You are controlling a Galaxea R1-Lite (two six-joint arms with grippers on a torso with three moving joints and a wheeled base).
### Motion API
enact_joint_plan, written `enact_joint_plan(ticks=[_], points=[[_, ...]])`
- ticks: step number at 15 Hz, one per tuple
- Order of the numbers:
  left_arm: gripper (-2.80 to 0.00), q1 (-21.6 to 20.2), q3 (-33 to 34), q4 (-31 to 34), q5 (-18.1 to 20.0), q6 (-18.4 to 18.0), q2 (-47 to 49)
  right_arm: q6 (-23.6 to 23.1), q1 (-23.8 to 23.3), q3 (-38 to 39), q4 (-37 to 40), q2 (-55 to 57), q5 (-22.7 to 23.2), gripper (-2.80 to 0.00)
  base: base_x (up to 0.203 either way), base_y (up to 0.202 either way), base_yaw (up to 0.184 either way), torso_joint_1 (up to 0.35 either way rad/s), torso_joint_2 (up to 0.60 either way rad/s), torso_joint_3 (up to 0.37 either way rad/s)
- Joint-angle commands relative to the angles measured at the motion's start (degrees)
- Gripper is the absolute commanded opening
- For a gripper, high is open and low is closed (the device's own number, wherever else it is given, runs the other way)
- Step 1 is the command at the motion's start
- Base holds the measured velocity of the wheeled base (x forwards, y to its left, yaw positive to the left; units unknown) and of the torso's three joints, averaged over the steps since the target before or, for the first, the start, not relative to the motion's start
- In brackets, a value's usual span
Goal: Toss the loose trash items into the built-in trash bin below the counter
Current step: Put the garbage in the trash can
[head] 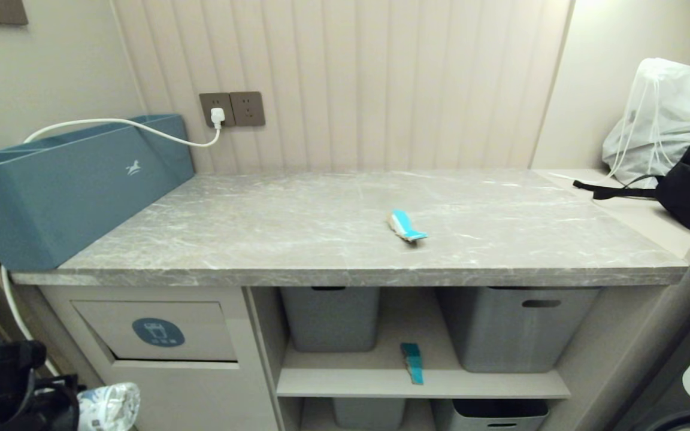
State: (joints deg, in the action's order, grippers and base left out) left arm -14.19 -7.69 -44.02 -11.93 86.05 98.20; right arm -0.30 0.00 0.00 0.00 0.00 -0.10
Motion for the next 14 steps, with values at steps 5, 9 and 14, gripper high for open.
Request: enact_joint_plan(ticks=[5,9,14], points=[[-2.80,-10.1,3.8,-6.7,0.3,-0.1,-0.6,0.0,0.0,0.0,0.0,0.0,0.0,-2.80,0.000,0.000,0.000,0.000,0.00,0.000],[-2.80,-11.6,6.7,-7.0,0.2,0.1,-1.5,0.0,0.0,0.0,0.0,0.0,0.0,-2.80,0.000,0.000,0.000,0.000,0.00,0.000],[-2.80,-11.6,6.9,-7.0,0.2,0.2,-1.7,-0.1,0.0,0.0,0.0,0.0,0.0,-2.80,0.000,0.000,0.000,0.000,0.00,0.000]])
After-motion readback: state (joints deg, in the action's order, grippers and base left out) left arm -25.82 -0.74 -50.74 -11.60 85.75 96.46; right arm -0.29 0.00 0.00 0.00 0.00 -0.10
